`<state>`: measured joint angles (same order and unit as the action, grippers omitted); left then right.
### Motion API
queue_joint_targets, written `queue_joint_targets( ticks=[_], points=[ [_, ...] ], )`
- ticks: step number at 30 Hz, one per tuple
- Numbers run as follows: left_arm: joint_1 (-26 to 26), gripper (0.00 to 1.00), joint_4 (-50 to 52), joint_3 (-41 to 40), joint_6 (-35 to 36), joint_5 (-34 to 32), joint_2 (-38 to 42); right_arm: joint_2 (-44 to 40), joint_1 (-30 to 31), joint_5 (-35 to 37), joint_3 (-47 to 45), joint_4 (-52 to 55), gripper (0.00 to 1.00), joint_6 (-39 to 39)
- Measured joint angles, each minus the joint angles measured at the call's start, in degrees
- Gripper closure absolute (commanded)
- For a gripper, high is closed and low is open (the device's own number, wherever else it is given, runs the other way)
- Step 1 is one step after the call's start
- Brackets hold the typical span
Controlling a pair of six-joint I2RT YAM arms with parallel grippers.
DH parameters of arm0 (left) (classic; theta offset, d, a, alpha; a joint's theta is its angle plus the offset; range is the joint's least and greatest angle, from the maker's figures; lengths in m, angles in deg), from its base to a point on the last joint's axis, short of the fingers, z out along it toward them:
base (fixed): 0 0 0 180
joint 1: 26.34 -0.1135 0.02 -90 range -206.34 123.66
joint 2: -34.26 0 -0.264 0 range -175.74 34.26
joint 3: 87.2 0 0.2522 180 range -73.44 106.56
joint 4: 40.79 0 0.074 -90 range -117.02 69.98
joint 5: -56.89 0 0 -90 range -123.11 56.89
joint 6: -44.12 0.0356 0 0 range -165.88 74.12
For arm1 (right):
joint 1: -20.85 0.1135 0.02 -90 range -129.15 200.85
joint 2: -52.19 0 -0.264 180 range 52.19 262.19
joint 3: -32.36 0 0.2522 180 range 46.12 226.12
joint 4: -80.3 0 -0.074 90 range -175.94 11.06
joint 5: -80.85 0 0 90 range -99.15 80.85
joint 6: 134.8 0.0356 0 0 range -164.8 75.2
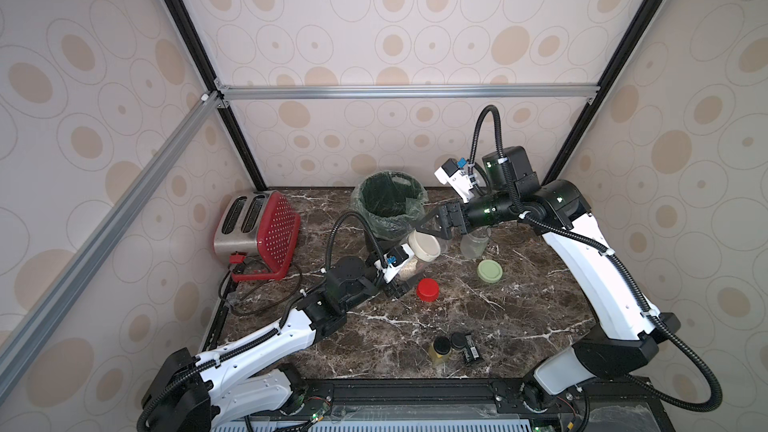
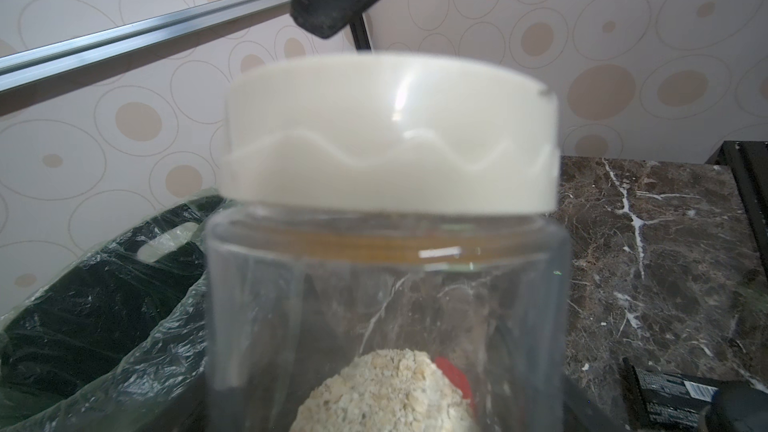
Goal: Empty expired oatmeal from jars
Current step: Unscrew the lid from the jar.
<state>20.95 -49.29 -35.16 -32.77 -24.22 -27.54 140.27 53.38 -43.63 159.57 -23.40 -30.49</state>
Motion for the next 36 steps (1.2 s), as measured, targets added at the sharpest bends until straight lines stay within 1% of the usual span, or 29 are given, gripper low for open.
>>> queue_joint_targets(
  ticks=[10,23,26,28,31,33,35,36],
  points=[
    [0.0,1.00,0.2,0.0,0.0,0.0,0.0,-0.5,0.6,1.1,-5.2,0.4,0.01,0.2],
    [0.0,1.00,0.2,0.0,0.0,0.1,0.0,0.4,0.9,0.9,-8.3,0.4,0.01,0.2],
    [0.0,1.00,0.3,0.0,0.0,0.0,0.0,0.7,0.9,0.3,-8.3,0.0,0.11,0.1],
    [0.0,1.00,0.3,0.0,0.0,0.0,0.0,0.7,0.9,-0.3,-8.3,-0.3,0.14,-0.1],
    [0.0,1.00,0.3,0.0,0.0,0.0,0.1,0.7,0.9,-0.6,-8.3,-0.4,0.21,-0.7],
    [0.0,1.00,0.3,0.0,0.0,0.1,0.1,0.7,0.9,-0.7,-8.3,-0.4,0.24,-1.8],
    [0.0,1.00,0.4,0.0,0.0,0.0,0.1,1.1,0.8,-1.1,-7.8,0.0,0.30,-3.5],
    [0.0,1.00,0.4,0.0,0.0,0.0,0.1,1.5,0.8,-1.4,-7.3,0.3,0.31,-4.8]
  ],
)
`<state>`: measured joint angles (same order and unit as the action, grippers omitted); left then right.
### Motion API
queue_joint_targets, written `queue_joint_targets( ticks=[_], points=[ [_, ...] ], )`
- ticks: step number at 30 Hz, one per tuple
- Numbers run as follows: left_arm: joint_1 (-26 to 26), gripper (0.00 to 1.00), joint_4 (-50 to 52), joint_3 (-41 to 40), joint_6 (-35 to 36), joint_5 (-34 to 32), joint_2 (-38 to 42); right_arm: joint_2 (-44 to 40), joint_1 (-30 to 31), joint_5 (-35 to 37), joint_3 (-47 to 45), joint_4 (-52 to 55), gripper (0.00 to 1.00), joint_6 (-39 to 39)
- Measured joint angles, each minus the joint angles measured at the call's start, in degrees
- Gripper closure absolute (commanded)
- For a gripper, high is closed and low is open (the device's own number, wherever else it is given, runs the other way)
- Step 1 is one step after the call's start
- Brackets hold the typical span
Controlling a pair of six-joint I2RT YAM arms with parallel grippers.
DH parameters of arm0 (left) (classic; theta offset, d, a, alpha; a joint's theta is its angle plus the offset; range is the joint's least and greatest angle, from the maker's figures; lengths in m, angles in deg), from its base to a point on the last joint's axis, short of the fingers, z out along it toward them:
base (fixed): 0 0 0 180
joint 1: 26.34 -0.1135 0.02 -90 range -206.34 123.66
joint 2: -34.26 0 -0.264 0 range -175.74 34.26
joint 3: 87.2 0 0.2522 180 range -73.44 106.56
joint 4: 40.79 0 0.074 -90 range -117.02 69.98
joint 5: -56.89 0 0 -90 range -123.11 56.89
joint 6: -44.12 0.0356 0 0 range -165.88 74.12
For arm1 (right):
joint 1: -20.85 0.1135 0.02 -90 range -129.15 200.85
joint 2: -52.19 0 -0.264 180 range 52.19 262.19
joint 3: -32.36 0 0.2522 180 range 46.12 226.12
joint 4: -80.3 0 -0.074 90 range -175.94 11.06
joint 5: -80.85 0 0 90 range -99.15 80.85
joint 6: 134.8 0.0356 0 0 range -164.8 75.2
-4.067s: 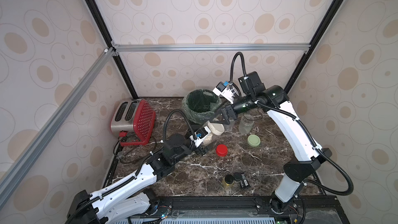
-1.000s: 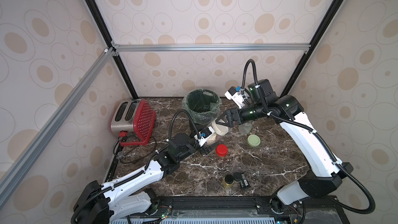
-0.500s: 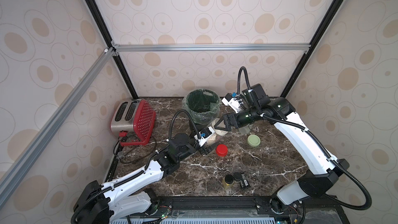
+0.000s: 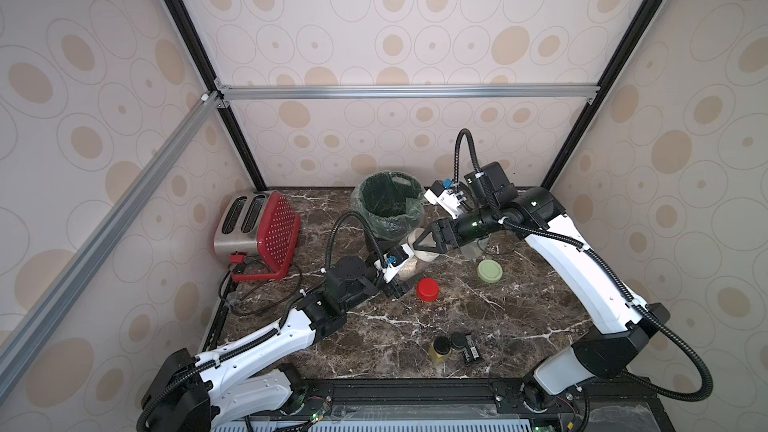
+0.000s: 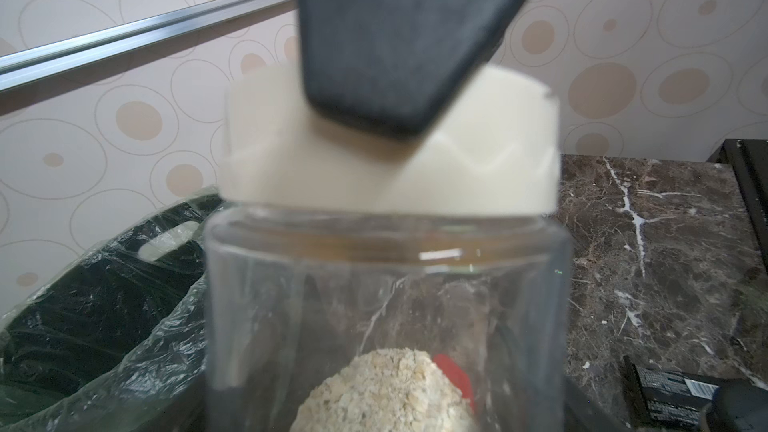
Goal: Empty expired oatmeal from jars
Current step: Unscrew the lid from the jar.
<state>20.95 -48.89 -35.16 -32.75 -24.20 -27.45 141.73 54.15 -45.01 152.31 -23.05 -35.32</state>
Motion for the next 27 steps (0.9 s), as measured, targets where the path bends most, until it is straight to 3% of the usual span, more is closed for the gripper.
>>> queue_joint_targets(
  ticks=[7,12,16,21,24,27],
  points=[
    [-0.3,1.00,-1.0,0.2,-0.3,0.0,0.4,2.0,-0.1,-1.7,4.7,2.7,0.31,-18.3],
    [-0.4,1.00,-1.5,0.4,-0.4,0.2,0.5,1.9,-0.4,-4.3,4.9,1.8,0.04,-32.7],
    [-0.4,1.00,-0.3,0.4,-0.4,0.7,0.5,2.4,0.1,-7.0,6.9,1.0,0.01,-39.2],
    [-0.4,1.00,0.2,0.4,-0.4,0.7,0.5,4.8,0.1,-6.6,13.9,1.4,0.01,-36.4],
    [-0.4,1.00,0.2,0.4,-0.4,0.6,0.5,5.8,0.1,-2.8,18.2,1.6,0.01,-26.8],
    [-0.5,1.00,0.0,0.4,-0.4,0.6,0.5,6.8,0.2,5.7,22.9,2.7,0.01,-15.9]
  ],
)
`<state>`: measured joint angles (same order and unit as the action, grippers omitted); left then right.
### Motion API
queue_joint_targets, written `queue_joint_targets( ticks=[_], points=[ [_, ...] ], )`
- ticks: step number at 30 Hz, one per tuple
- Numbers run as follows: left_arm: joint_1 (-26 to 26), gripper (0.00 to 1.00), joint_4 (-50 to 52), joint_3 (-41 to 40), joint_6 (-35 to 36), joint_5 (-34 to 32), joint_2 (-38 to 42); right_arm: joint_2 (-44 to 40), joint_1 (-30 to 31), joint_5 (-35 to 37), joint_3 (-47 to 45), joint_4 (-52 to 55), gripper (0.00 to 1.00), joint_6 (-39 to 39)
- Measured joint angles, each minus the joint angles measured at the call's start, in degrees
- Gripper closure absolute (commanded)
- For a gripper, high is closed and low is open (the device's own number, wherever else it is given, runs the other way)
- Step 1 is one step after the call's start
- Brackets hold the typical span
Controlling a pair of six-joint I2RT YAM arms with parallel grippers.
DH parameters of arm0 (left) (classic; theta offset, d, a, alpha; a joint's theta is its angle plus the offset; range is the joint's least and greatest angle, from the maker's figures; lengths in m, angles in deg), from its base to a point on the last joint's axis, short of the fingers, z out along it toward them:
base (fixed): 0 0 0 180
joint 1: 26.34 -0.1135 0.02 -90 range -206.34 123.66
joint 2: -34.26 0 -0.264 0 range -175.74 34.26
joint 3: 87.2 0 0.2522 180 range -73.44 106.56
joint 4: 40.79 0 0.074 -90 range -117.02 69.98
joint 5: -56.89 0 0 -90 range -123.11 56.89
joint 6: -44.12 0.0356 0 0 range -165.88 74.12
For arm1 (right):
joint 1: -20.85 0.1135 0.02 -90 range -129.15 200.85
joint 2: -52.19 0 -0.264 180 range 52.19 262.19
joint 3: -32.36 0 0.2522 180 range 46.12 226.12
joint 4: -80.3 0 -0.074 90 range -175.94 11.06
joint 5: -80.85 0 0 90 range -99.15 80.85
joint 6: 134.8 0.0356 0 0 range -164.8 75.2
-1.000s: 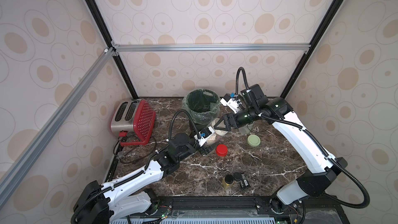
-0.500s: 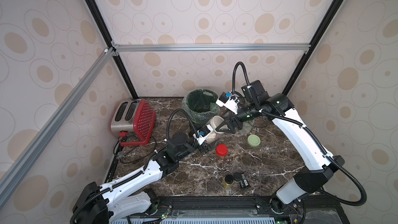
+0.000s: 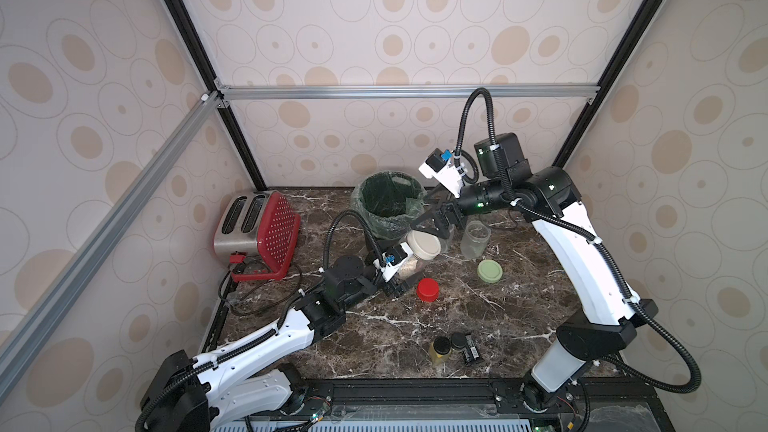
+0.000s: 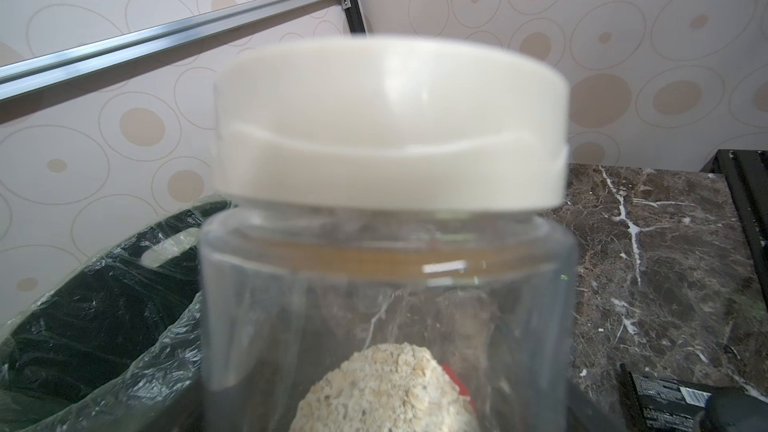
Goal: Empty expired oatmeal from jars
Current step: Unscrew the lid from the jar.
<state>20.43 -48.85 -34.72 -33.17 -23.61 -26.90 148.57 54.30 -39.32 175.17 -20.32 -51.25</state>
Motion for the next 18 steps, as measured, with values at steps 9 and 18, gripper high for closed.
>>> queue_joint_targets(
  ticks=[9,18],
  points=[
    [-0.9,1.00,-4.3,0.0,0.1,-0.2,-2.9,-2.2,0.0,10.4,-7.3,2.1,0.01,15.3],
    [-1.4,1.00,-4.8,0.0,0.5,0.1,-4.2,-1.3,0.0,4.7,-10.0,0.6,0.01,19.9]
  ],
)
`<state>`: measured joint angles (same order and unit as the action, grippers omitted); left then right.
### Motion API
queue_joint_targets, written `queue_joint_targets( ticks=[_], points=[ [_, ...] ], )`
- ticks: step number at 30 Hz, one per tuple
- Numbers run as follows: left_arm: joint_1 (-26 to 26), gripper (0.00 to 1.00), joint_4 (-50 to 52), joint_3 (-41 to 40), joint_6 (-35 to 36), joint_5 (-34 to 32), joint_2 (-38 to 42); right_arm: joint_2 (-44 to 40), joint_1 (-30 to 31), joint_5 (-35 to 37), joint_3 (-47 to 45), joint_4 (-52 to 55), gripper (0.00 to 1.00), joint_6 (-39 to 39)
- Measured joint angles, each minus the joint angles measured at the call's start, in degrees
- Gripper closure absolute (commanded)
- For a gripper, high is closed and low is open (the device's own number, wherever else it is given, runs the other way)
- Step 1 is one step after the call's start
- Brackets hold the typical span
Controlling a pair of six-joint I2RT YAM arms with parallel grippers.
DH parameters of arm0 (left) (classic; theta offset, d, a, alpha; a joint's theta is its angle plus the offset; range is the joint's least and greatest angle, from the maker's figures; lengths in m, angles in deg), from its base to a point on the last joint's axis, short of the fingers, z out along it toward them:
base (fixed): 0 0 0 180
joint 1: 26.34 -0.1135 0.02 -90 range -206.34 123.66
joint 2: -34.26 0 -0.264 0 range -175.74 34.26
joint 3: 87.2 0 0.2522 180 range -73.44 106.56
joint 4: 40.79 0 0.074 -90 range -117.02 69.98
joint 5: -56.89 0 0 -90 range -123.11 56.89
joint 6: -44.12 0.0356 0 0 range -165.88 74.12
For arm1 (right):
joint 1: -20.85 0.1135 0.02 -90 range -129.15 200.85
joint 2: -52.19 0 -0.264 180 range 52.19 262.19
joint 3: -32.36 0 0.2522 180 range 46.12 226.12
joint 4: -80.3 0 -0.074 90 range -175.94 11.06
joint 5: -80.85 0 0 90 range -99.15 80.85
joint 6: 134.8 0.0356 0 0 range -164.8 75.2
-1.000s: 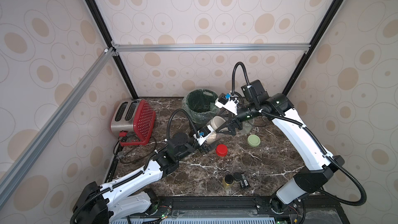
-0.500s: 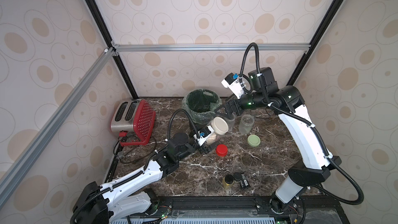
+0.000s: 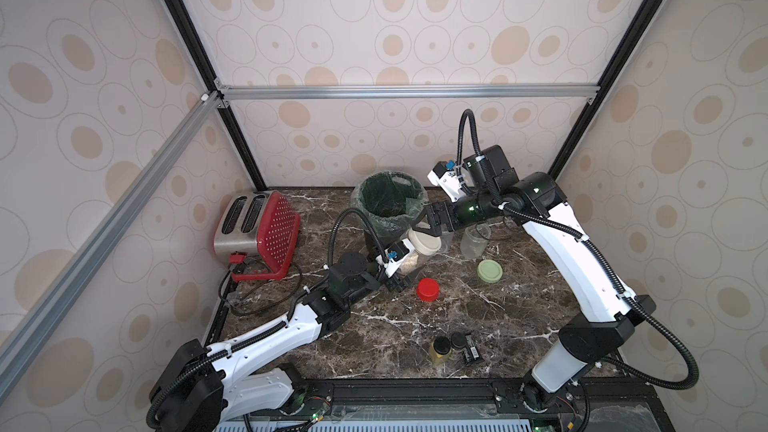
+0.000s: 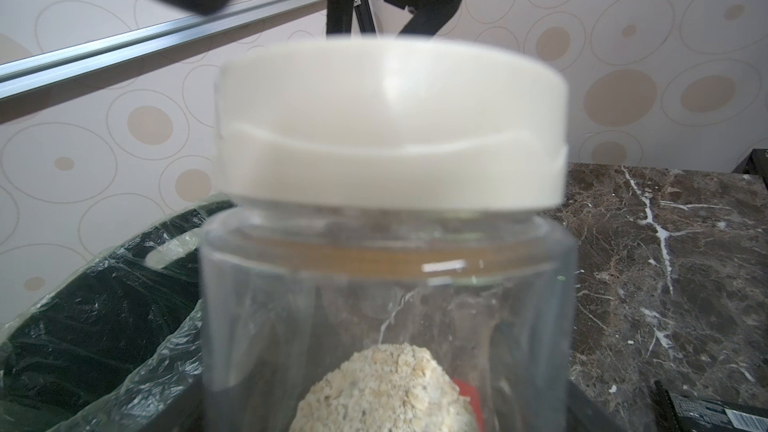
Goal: Empty expired oatmeal from jars
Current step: Unscrew the lid from the jar.
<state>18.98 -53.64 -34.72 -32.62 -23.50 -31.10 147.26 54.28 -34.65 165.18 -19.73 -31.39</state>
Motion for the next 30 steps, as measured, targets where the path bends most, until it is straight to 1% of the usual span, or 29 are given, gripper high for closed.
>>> queue_joint_targets(
  ticks=[6,16,19,20,27,29,30],
  points=[
    [0.0,1.00,0.0,0.0,0.1,0.0,0.2,0.6,0.0,-2.1,-0.1,-0.2,0.01,0.9],
    [0.0,1.00,0.2,0.0,0.3,0.0,0.7,0.6,0.4,-4.0,-3.7,-0.2,0.00,1.3],
    [0.0,1.00,0.2,0.0,0.3,0.0,0.7,0.6,0.7,-4.5,-4.5,-0.2,0.03,1.3],
    [0.0,1.00,0.2,0.0,0.3,0.0,0.7,0.6,0.8,-4.7,-4.6,-0.2,0.05,1.3],
    [-0.1,1.00,0.6,0.0,0.5,-0.1,0.7,0.6,0.9,-6.1,-4.6,-0.2,0.38,0.6],
    [-0.1,1.00,0.6,0.0,0.5,-0.1,0.7,0.6,0.9,-6.4,-4.6,-0.2,0.43,0.1],
    [-0.1,1.00,0.6,0.0,0.5,-0.1,0.7,0.6,0.8,-6.7,-4.5,-0.2,0.44,-0.7]
  ],
)
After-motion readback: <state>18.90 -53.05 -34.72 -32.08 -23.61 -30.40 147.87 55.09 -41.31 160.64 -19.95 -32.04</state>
